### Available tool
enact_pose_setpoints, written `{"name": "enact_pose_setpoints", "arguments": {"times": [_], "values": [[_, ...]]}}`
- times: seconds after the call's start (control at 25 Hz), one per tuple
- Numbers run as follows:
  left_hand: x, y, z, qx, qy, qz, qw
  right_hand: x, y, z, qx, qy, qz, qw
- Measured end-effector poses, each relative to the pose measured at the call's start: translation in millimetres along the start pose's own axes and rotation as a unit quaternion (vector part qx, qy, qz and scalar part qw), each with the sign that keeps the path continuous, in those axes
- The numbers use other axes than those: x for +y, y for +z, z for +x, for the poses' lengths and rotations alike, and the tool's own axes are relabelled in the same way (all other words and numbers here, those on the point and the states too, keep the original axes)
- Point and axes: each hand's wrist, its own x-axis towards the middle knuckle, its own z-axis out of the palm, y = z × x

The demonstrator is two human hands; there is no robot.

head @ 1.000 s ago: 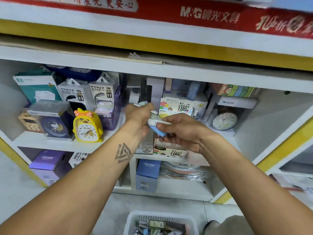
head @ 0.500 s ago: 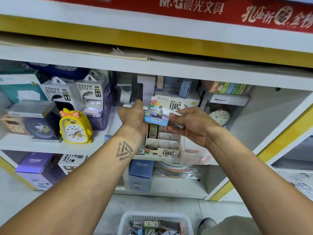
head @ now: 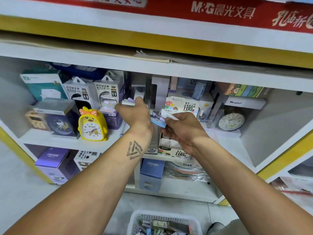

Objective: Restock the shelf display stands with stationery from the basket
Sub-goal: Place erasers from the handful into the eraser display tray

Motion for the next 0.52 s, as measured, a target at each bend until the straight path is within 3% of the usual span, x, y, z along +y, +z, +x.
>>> {"name": "enact_pose_setpoints", "arguments": {"times": [0.2, 0.36, 0.52], "values": [[4, -9, 15, 0.020, 0.052, 0.010, 0.998, -1, 14, 1, -0.010, 0.017, 0.055, 0.998], [5, -11, 15, 0.009, 0.086, 0.020, 0.996, 4, 23, 1, 0.011, -0.010, 0.019, 1.000], [28, -23, 28, 0.035, -0.014, -0.007, 0.999, -2, 10, 7, 0.037, -0.035, 0.019, 0.999]]}}
